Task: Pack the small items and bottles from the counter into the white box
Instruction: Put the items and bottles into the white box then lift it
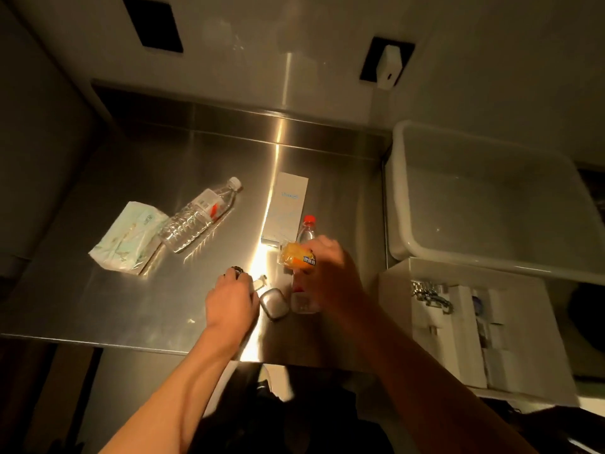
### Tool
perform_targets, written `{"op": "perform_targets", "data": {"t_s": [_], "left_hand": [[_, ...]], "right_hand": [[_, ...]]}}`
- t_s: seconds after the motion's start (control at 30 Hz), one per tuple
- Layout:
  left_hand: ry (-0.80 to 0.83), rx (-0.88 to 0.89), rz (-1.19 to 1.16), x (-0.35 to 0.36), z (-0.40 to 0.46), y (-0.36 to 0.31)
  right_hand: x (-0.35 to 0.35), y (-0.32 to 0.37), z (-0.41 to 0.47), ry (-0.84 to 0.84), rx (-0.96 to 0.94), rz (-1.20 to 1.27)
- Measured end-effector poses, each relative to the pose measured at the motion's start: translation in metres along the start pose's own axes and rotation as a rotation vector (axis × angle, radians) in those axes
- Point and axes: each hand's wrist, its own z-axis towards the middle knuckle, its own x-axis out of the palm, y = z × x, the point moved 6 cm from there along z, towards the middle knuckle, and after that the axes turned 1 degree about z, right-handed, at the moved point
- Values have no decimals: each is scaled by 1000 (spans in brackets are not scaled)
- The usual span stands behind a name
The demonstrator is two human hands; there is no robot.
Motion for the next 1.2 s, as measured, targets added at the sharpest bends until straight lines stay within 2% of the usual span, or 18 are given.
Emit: {"op": "perform_targets", "data": {"t_s": [0.1,0.17,0.2,0.27,0.33,0.47,0.57,0.77,0.9,1.1,1.2], "left_hand": [[-28,-9,-38,-10,-6,-3],[-68,-9,-57,-22,-10,-8],[-85,-5,-58,-29,-11,-13],[-115,23,-55,-43,-14,-28],[-163,78,-52,-58,-17,-50],[-288,245,-52,-83,-28,-110],[-354,411,-65,-91,-37,-162],[-326,647,-152,-75,-53,-243],[-276,732,-159,-57,-62,-282],[-164,802,-144,-29,-72,-320],[-105,807,-91,-17,-78,-330]], "right_hand": [[3,-7,-7,50,-151,-137],[-3,-16,-10,39,-213,-73],[-11,-21,-11,-9,-217,-14],[-37,-32,-17,-238,-217,83],[-56,-45,-23,-278,-217,136],[-99,-90,-41,-305,-170,71],[-116,-131,-64,-185,-51,-53],[-144,-215,-120,-108,282,151],[-137,-266,-157,-13,461,130],[-128,-295,-177,166,513,76],[-113,-282,-185,231,435,38]]}}
